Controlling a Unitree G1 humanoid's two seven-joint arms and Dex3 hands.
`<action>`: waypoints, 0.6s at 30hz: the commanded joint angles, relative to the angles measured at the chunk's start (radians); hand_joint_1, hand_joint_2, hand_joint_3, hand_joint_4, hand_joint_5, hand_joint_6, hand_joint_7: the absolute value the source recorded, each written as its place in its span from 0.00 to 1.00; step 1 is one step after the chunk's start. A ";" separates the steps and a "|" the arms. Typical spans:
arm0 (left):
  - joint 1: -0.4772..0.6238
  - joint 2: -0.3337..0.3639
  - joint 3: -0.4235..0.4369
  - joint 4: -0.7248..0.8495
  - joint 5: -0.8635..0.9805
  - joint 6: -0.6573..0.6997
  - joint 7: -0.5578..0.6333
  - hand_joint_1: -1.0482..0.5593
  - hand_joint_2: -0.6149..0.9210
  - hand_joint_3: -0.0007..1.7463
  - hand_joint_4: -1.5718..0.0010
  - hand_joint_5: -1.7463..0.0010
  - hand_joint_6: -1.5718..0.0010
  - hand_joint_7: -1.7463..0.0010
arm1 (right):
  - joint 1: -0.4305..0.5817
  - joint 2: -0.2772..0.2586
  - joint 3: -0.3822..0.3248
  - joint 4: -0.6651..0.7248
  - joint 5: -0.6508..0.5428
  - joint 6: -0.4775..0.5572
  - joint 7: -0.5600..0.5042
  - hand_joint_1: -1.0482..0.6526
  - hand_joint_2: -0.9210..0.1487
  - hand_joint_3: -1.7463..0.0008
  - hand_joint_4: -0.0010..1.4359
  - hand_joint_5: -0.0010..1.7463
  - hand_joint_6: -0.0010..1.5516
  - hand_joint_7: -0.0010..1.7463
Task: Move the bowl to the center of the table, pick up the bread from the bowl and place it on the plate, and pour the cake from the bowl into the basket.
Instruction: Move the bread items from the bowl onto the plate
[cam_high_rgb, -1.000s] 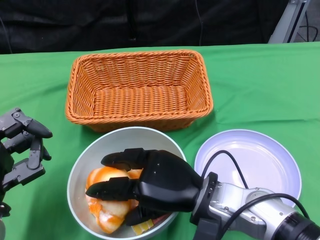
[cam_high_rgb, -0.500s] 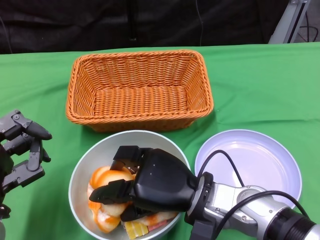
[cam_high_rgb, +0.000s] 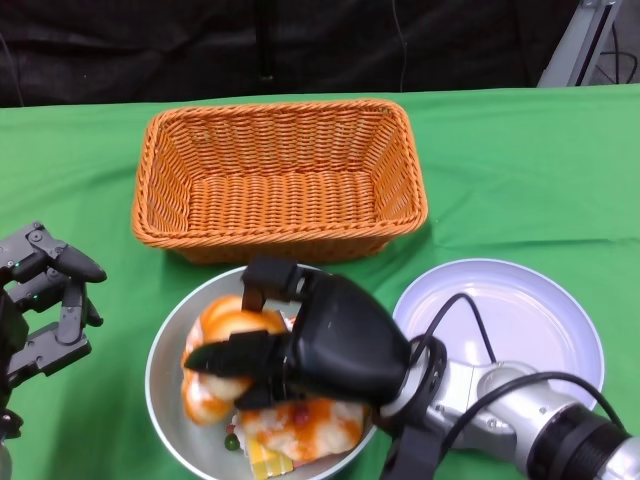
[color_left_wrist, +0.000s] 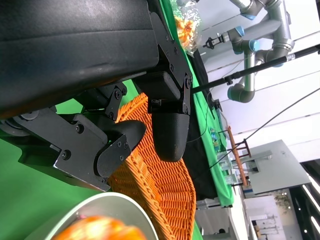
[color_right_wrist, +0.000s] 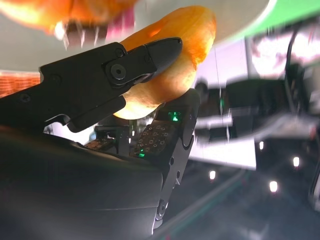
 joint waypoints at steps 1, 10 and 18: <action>-0.009 0.006 0.008 0.005 -0.002 -0.008 0.011 0.63 0.77 0.65 0.51 0.00 0.54 0.17 | -0.015 -0.027 -0.045 -0.040 0.063 -0.045 0.021 0.43 0.03 1.00 0.43 0.86 0.56 0.38; -0.013 0.008 0.012 0.018 0.005 -0.008 0.019 0.63 0.78 0.62 0.53 0.00 0.55 0.16 | 0.044 -0.073 -0.122 -0.176 0.155 -0.094 0.129 0.44 0.03 1.00 0.48 0.74 0.55 0.39; -0.019 0.009 0.012 0.040 0.001 -0.022 0.016 0.64 0.78 0.63 0.53 0.00 0.54 0.16 | 0.217 -0.181 -0.229 -0.417 0.312 -0.145 0.333 0.43 0.08 1.00 0.47 0.68 0.52 0.45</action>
